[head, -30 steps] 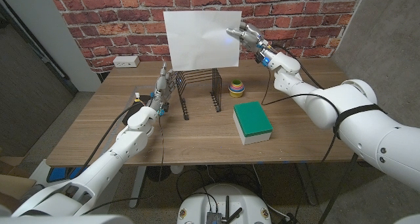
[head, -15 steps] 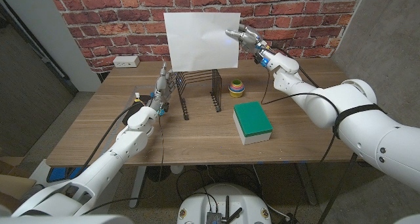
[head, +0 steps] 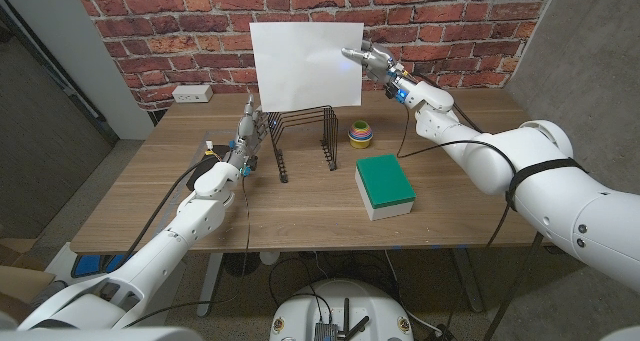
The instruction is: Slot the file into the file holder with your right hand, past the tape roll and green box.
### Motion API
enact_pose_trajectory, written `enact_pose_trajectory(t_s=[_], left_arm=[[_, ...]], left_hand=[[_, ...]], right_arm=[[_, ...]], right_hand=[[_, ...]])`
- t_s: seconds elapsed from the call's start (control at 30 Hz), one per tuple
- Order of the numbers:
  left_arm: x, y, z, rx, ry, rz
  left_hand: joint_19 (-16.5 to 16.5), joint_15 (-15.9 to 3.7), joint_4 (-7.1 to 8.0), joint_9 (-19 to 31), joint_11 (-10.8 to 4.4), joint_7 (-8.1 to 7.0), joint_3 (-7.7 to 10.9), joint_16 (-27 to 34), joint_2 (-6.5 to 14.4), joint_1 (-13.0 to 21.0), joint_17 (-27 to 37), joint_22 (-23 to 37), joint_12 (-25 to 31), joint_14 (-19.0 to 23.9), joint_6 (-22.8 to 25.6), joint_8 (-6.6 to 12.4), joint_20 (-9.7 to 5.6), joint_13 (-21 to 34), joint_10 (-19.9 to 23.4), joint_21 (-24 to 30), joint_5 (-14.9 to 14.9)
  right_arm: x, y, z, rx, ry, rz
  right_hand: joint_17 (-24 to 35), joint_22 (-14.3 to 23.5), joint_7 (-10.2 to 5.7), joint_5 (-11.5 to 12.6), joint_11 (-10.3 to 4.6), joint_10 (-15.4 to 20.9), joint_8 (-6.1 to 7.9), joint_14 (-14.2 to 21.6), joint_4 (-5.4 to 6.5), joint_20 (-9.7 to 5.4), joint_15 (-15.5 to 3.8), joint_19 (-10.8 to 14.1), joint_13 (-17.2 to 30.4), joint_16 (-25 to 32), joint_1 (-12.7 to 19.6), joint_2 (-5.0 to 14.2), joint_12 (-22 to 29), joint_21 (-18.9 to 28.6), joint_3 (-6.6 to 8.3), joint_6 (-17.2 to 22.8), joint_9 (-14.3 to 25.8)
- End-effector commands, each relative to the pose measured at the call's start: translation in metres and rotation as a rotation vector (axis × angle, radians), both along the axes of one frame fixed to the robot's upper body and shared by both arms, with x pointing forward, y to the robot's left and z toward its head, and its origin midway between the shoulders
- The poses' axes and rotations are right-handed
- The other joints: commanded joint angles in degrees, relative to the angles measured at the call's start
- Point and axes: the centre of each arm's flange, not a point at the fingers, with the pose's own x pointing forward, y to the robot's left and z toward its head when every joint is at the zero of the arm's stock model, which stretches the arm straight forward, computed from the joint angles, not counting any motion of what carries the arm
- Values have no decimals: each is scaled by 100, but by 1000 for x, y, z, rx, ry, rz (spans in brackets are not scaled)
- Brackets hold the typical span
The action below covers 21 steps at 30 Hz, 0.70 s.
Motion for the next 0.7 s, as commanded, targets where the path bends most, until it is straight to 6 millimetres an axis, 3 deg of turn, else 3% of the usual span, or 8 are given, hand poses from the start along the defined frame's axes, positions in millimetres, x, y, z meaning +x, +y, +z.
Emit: enact_pose_trajectory(t_s=[0.03,0.7], left_arm=[[0,0,0,0,0,1],[0,0,0,0,-1,0]], left_hand=[[25,-18,21,25,-39,-30,30,32,33,-10,11,26,12,38,14,11,6,27,-3,8,55],[23,-17,21,25,-40,-30,31,33,32,-10,11,26,14,42,13,11,8,27,2,7,55]], right_arm=[[0,1,-3,3,11,23],[1,5,-12,-17,31,48]], right_hand=[[13,17,16,57,-413,438,38,-47,-8,-403,-104,-36,21,-9,-12,52,-5,46,-8,4,4],[24,9,19,56,-416,444,35,-77,-4,-405,-103,-82,39,-25,-32,62,-33,104,-10,1,-5]])
